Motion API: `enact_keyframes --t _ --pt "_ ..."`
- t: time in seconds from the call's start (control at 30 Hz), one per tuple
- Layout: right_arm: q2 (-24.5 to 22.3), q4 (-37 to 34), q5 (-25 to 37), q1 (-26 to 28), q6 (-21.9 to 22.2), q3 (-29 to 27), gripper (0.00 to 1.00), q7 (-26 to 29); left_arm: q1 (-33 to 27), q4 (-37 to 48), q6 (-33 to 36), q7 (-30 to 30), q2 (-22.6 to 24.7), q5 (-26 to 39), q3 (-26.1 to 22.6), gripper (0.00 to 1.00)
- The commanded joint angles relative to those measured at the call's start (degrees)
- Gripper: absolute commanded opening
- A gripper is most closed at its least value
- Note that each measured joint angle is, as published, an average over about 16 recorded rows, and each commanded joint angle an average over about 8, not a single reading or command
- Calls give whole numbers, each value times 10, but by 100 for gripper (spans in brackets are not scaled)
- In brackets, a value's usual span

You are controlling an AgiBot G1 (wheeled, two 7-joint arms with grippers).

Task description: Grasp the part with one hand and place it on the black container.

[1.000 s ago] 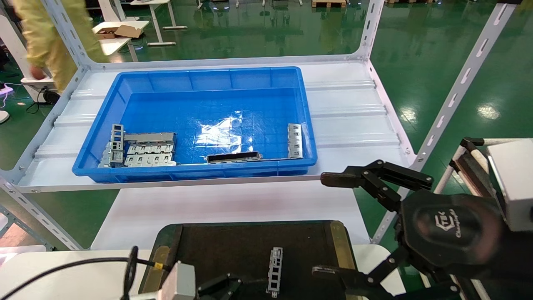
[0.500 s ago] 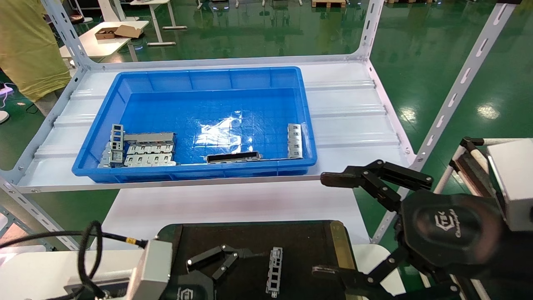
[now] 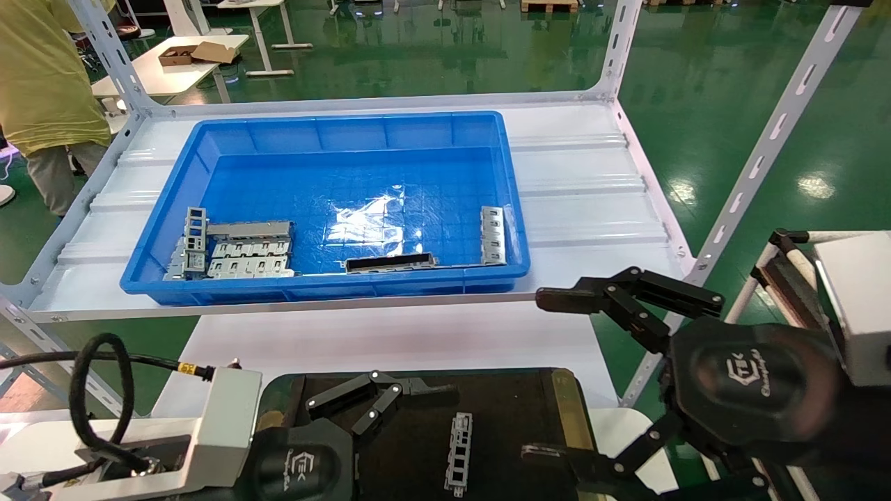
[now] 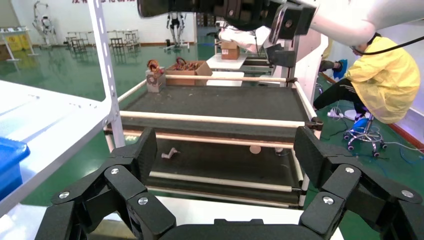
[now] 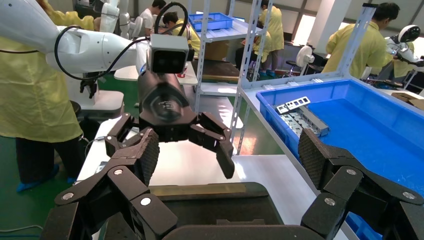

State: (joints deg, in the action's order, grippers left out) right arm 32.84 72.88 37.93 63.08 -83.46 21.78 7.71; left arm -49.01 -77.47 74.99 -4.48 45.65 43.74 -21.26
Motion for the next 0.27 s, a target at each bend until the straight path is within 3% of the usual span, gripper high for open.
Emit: enact_keyframes --t 0.03,0.27 --pt "0 0 0 0 0 0 100 0 -3 0 4 1 0 -3 2 100" --pt "0 0 0 0 0 0 100 0 -9 0 12 7 3 -7 3 100"
